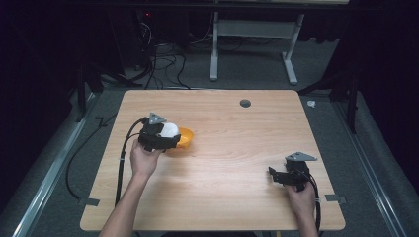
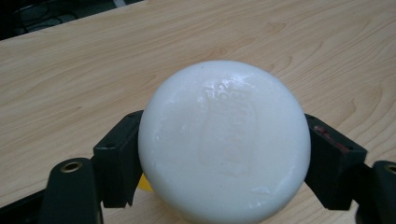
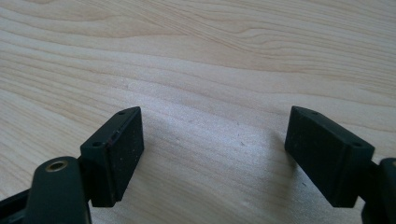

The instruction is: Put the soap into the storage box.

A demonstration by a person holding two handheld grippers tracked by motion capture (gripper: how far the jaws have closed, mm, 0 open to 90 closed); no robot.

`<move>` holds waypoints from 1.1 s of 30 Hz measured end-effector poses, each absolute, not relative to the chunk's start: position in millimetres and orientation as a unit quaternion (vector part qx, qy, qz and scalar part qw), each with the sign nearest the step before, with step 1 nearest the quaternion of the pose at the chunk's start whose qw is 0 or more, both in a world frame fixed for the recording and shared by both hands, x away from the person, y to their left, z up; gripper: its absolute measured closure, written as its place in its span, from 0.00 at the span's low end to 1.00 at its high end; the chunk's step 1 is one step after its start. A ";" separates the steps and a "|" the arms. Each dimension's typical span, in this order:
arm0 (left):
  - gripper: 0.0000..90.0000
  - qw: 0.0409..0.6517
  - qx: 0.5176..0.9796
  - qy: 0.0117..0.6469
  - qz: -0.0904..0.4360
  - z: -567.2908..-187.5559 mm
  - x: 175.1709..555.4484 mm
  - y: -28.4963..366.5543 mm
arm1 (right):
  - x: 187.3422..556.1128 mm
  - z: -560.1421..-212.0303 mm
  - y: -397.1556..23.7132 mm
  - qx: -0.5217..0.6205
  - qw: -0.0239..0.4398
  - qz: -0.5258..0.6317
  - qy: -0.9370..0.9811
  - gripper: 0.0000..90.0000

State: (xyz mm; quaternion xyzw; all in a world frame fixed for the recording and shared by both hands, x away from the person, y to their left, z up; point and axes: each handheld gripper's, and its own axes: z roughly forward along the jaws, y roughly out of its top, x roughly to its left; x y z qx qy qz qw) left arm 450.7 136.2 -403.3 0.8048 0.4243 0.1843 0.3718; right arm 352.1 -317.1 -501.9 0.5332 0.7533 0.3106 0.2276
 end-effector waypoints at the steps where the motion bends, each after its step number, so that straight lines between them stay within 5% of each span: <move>1: 0.28 0.373 0.804 0.424 0.185 -404.0 451.9 135.6 | 352.1 -501.9 -317.1 0.533 0.228 0.311 0.753 0.23; 33: 0.28 0.336 0.795 0.474 0.172 -441.5 487.5 130.1 | 352.1 -501.8 -317.0 0.534 0.227 0.311 0.753 0.23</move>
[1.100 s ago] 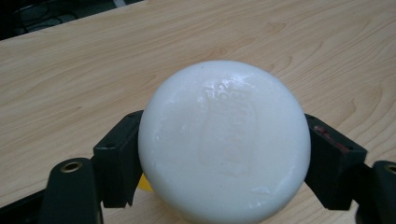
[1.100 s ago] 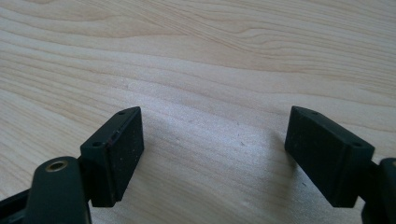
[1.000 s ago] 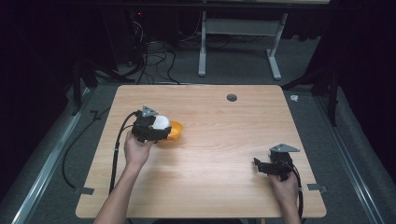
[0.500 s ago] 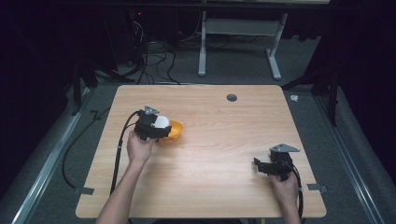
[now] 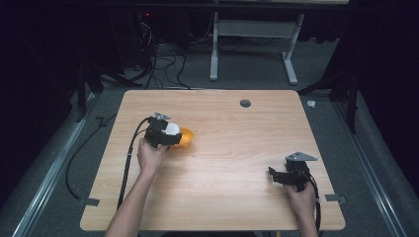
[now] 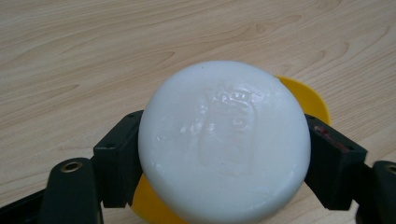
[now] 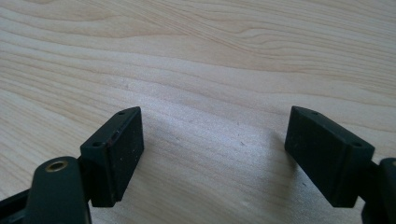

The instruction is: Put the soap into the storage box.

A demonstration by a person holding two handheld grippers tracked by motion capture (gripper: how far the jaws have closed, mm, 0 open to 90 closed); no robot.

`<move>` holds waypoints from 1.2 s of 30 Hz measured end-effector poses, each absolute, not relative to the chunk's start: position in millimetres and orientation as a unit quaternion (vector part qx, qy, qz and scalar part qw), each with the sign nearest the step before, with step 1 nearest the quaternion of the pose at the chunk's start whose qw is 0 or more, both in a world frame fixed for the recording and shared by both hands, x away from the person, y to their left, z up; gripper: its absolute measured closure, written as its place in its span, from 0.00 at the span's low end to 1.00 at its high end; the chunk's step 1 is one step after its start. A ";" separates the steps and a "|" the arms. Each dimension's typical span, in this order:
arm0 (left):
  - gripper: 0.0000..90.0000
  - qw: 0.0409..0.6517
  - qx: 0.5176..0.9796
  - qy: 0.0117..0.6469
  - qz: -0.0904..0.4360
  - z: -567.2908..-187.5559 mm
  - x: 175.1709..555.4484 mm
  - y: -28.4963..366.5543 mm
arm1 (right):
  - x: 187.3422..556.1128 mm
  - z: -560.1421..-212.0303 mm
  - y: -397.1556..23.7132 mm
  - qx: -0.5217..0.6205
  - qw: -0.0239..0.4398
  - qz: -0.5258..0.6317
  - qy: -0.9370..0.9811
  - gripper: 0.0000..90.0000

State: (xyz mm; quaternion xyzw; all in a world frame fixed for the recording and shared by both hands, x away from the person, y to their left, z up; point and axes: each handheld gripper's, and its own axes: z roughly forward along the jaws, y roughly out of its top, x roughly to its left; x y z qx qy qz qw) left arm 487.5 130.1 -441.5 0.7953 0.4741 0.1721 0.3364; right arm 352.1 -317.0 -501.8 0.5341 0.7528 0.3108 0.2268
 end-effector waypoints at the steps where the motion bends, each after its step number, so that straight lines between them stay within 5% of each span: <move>1: 0.28 0.335 0.795 0.474 0.173 -442.3 488.0 129.9 | 352.1 -501.8 -317.0 0.534 0.227 0.311 0.753 0.23; 36: 0.28 0.300 0.810 0.472 0.180 -458.6 492.6 117.5 | 352.0 -501.9 -317.0 0.534 0.227 0.311 0.753 0.23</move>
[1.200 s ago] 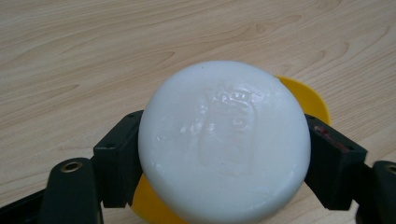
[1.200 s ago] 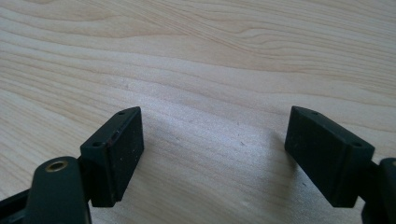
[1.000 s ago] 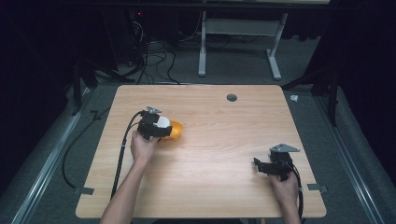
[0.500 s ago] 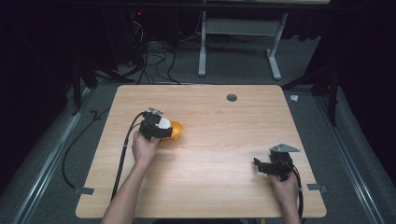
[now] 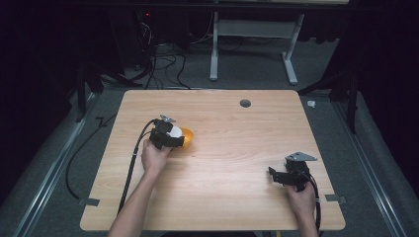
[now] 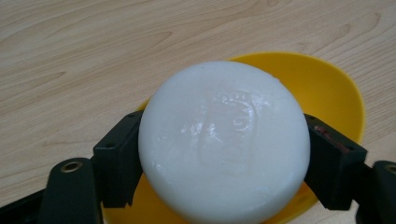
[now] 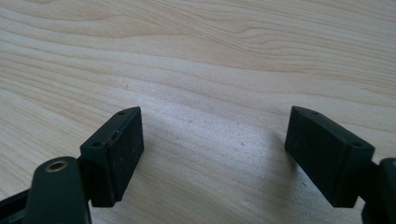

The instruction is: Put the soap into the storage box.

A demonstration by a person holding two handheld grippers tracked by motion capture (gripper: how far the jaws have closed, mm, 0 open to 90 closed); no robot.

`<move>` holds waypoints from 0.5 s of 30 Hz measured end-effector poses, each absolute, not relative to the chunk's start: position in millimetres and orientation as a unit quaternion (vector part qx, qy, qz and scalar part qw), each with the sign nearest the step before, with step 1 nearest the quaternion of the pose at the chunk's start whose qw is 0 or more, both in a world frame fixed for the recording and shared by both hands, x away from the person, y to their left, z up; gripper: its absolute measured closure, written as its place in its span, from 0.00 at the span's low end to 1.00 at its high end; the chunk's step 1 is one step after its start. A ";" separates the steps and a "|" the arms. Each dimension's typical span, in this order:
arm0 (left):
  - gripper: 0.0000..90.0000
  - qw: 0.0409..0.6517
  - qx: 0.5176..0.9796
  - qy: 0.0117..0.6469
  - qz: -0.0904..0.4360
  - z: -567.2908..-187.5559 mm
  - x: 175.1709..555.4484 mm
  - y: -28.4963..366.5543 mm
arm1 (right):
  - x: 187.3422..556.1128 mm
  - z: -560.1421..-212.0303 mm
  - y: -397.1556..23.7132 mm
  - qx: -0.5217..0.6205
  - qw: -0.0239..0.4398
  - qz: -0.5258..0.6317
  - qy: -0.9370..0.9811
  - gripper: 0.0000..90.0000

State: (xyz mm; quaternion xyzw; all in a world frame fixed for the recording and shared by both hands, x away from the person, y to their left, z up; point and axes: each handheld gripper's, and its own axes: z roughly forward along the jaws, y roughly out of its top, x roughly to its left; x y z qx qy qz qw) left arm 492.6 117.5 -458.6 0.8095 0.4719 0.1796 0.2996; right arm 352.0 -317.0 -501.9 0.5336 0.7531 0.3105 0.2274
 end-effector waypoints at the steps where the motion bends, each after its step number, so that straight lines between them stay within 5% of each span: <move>1: 0.28 0.299 0.809 0.472 0.179 -458.7 492.7 117.4 | 352.0 -501.9 -317.1 0.534 0.227 0.311 0.753 0.23; 15: 0.26 0.327 0.796 0.473 0.191 -447.5 489.7 120.4 | 352.0 -501.9 -317.1 0.533 0.227 0.311 0.754 0.23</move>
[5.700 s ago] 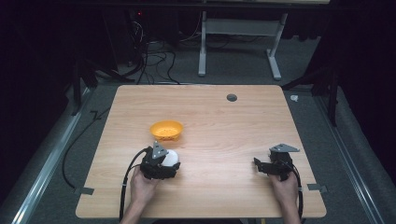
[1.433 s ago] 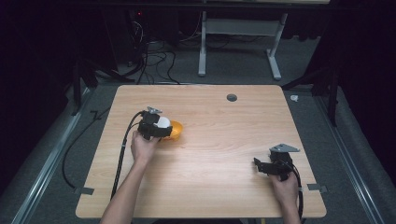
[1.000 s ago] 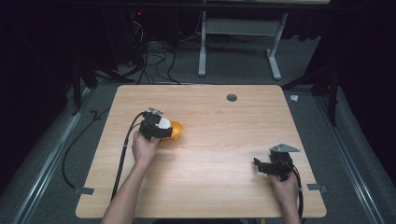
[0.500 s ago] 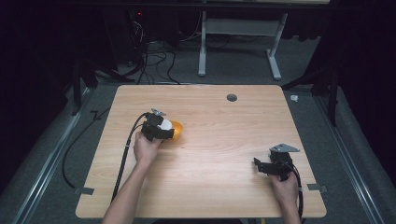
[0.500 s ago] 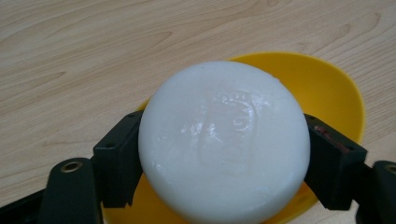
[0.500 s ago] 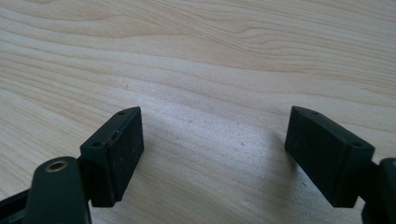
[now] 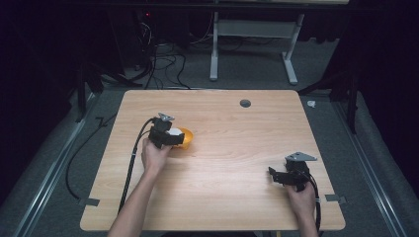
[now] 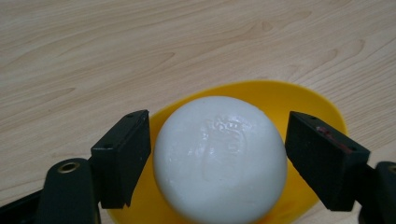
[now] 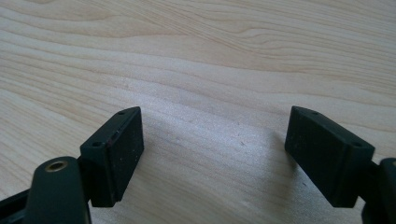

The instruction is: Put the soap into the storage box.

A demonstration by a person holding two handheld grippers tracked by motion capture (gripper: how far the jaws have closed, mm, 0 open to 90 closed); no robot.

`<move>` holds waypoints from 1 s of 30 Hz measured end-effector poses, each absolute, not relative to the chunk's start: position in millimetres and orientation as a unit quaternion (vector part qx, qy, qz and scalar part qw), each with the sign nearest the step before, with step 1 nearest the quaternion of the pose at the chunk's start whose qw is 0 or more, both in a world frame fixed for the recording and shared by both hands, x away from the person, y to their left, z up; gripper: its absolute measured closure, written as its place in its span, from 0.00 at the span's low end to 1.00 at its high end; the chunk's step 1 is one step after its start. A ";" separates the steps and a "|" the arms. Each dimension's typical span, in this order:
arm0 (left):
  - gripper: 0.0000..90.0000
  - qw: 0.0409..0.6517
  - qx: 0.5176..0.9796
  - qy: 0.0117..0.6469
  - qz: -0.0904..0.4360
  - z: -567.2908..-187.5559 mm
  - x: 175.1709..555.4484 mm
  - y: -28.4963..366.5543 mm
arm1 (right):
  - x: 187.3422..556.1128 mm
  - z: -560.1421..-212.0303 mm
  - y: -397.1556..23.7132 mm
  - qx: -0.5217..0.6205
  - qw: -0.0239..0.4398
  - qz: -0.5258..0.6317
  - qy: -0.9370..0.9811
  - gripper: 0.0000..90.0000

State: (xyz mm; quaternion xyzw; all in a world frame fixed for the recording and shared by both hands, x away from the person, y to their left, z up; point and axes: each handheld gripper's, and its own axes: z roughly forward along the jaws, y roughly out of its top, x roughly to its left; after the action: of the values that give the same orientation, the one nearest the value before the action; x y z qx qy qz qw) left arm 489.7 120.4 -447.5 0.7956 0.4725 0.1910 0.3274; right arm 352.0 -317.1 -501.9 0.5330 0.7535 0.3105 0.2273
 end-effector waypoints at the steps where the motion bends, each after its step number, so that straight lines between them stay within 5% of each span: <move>1: 0.25 0.327 0.796 0.472 0.190 -447.2 489.4 121.1 | 352.0 -501.9 -317.1 0.533 0.227 0.311 0.753 0.23; 30: 0.24 0.337 0.805 0.444 0.201 -423.4 466.0 128.7 | 352.0 -501.9 -317.1 0.533 0.227 0.310 0.753 0.23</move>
State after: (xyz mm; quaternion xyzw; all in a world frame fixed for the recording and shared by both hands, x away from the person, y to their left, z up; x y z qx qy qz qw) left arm 466.0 128.7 -423.4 0.8054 0.4445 0.2008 0.3368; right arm 352.0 -317.1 -501.9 0.5332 0.7534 0.3104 0.2275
